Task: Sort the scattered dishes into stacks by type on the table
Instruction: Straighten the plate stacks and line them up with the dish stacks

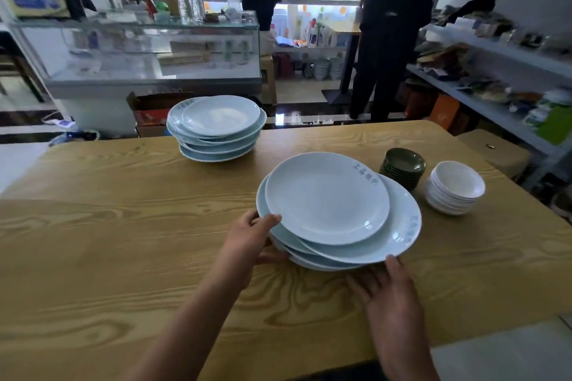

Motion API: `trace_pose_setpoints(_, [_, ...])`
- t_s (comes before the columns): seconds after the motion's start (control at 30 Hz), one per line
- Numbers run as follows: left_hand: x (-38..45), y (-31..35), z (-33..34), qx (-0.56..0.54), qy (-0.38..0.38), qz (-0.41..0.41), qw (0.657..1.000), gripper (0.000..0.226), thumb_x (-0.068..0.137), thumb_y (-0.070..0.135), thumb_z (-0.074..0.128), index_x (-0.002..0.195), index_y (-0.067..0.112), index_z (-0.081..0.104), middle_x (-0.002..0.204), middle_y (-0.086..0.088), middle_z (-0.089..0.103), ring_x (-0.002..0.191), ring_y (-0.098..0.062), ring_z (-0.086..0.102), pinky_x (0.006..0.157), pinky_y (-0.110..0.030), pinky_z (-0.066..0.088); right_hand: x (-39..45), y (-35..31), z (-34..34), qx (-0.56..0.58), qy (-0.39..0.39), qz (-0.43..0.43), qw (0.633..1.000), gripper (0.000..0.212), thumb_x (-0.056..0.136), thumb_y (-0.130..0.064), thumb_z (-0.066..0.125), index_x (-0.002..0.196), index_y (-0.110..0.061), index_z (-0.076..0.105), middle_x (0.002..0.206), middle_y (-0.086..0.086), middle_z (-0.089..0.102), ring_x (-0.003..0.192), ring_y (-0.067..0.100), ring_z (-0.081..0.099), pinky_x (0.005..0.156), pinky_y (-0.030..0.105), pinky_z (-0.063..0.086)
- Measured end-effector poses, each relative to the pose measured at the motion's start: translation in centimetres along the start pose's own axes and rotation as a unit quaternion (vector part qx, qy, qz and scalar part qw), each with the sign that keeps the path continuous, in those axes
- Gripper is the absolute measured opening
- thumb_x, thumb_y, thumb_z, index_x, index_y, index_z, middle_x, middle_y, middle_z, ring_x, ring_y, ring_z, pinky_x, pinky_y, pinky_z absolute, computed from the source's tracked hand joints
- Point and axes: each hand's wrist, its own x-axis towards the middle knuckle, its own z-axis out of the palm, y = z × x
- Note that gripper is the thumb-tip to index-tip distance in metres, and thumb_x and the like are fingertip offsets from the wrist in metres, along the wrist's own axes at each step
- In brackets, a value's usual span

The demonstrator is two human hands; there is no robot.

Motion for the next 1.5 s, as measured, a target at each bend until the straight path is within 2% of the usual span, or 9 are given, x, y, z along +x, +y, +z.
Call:
trace_pose_setpoints(0.17, [1.3,0.1,0.6,-0.05,0.017,0.002,0.999,0.039,0.088,0.016,0.065,0.124,0.01,0.053,0.109,-0.011,0.063,0.078,-0.03,0.072,0.066,-0.047,0.06,1.4,0.0,0.7,-0.035,-0.037,-0.03,0.998,0.05,0.079,-0.024,0.058,0.129,-0.022,0.057,0.126,0.002,0.064,0.119,0.021,0.059,0.1,0.046,0.044])
trace_pose_setpoints(0.27, [2.7,0.9,1.0,-0.067,0.025,0.001,0.997,0.043,0.088,0.017,0.066,0.127,0.009,0.051,0.11,-0.012,0.061,0.076,-0.031,0.072,0.065,-0.045,0.06,3.7,-0.3,1.0,-0.051,-0.037,-0.027,0.998,0.047,0.079,-0.022,0.064,0.125,-0.02,0.06,0.124,0.006,0.065,0.119,0.024,0.058,0.1,0.048,0.046])
trace_pose_setpoints(0.6, [10.1,5.2,2.5,-0.091,0.019,-0.016,0.995,0.033,0.092,0.016,0.061,0.12,0.011,0.044,0.104,-0.011,0.055,0.095,-0.036,0.063,0.064,-0.042,0.061,14.2,-1.4,4.9,-0.105,-0.051,0.012,0.993,0.061,0.068,-0.032,0.074,0.126,-0.028,0.057,0.123,-0.005,0.065,0.118,0.015,0.058,0.095,0.04,0.049])
trace_pose_setpoints(0.77, [14.8,6.5,3.5,-0.119,0.021,-0.013,0.993,0.046,0.091,0.012,0.063,0.132,0.004,0.042,0.122,-0.018,0.053,0.105,-0.037,0.058,0.059,-0.04,0.06,19.6,-1.8,5.7,-0.131,-0.07,0.019,0.989,0.068,0.067,-0.033,0.077,0.13,-0.025,0.053,0.125,-0.002,0.063,0.117,0.016,0.058,0.097,0.041,0.049])
trace_pose_setpoints(0.9, [17.6,7.0,4.5,-0.161,0.031,-0.017,0.986,0.047,0.09,0.011,0.064,0.132,0.004,0.043,0.122,-0.018,0.053,0.108,-0.037,0.057,0.055,-0.037,0.058,23.4,-2.0,6.1,-0.146,-0.059,0.022,0.987,0.062,0.073,-0.029,0.077,0.129,-0.022,0.053,0.124,-0.001,0.063,0.116,0.016,0.058,0.095,0.038,0.051])
trace_pose_setpoints(1.0, [19.3,7.4,5.0,-0.179,0.034,-0.018,0.983,0.046,0.09,0.01,0.064,0.13,0.005,0.043,0.124,-0.017,0.052,0.111,-0.037,0.055,0.055,-0.037,0.058,25.8,-2.3,6.1,-0.167,-0.06,0.03,0.984,0.07,0.064,-0.037,0.08,0.127,-0.023,0.055,0.124,-0.001,0.064,0.116,0.017,0.059,0.091,0.036,0.053])
trace_pose_setpoints(1.2, [21.4,8.3,5.3,-0.191,0.043,-0.022,0.98,0.05,0.088,0.008,0.065,0.131,0.006,0.039,0.131,-0.02,0.049,0.114,-0.038,0.054,0.056,-0.04,0.058,28.8,-2.7,6.8,-0.185,-0.083,0.039,0.978,0.063,0.067,-0.035,0.078,0.125,-0.026,0.054,0.125,-0.002,0.063,0.116,0.017,0.058,0.091,0.038,0.053])
trace_pose_setpoints(1.4, [22.3,8.3,5.5,-0.205,0.053,-0.034,0.977,0.063,0.086,0.009,0.067,0.141,0.012,0.036,0.134,-0.019,0.049,0.116,-0.037,0.053,0.057,-0.042,0.058,30.1,-2.8,6.5,-0.199,-0.096,0.058,0.973,0.073,0.062,-0.039,0.08,0.129,-0.026,0.053,0.127,-0.002,0.061,0.12,0.019,0.055,0.096,0.045,0.051])
trace_pose_setpoints(1.5, [21.1,7.9,5.7,-0.216,0.033,-0.024,0.975,0.046,0.091,0.016,0.062,0.132,0.007,0.044,0.128,-0.017,0.055,0.117,-0.034,0.054,0.067,-0.046,0.059,29.4,-3.0,6.3,-0.204,-0.109,0.059,0.971,0.073,0.064,-0.041,0.079,0.131,-0.029,0.051,0.13,-0.004,0.058,0.122,0.018,0.053,0.096,0.045,0.049])
